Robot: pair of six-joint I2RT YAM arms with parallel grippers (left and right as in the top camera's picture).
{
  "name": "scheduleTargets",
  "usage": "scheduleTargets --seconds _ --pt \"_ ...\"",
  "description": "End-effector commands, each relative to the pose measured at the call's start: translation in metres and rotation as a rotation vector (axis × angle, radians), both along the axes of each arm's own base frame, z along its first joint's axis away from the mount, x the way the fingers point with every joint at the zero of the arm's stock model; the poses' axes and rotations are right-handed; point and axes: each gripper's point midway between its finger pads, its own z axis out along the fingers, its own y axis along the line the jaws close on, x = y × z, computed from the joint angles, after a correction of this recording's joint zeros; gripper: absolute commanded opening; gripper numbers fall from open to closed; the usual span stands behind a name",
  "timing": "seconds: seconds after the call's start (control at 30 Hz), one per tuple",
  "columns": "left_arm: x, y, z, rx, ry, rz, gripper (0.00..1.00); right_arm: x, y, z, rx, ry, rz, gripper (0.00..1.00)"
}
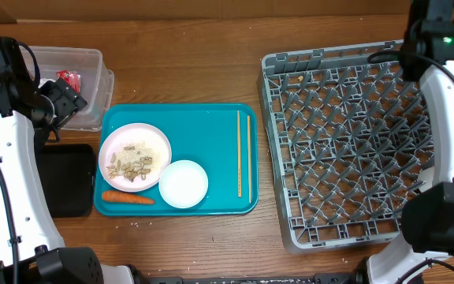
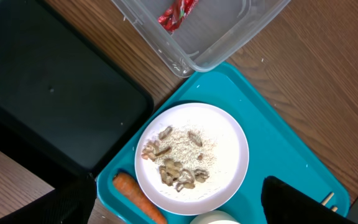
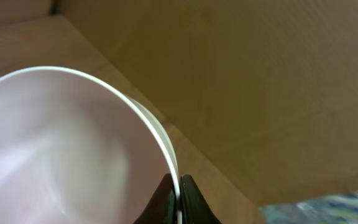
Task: Sort waste into correct bins and load items into the dishwasher
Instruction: 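Lift the pink bowl and set it upright in the rack's back right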
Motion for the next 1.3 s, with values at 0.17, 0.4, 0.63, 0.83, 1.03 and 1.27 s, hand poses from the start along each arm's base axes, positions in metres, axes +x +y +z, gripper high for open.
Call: scheduleTargets --seconds 0.17,0.4,0.63,0.83,1.03,1.27 --pt "0.005 0.006 0.007 0.019 -0.032 0.031 0.87 -0.028 -0.009 -0.053 -0.137 0.119 -0.114 0.04" --pt "0.005 0.006 0.007 0.019 -0.031 0.030 0.88 -0.041 -0.011 -0.088 -0.187 0.236 -0.109 0.04" --pt "0.003 0.006 0.006 0.017 -0.024 0.029 0.90 -0.043 -0.014 -0.100 -0.151 0.262 -0.095 0.04" --pt "0.003 0.006 0.006 0.017 -0.024 0.029 0.90 -0.036 -0.007 -0.117 -0.057 0.254 -0.046 0.04" --pt "0.004 0.006 0.006 0.016 -0.025 0.030 0.90 -0.034 -0.007 -0.116 -0.058 0.242 -0.045 0.04" --pt "0.004 0.004 0.006 0.009 -0.027 0.026 0.90 -0.027 -0.014 -0.100 -0.141 0.243 -0.057 0.04"
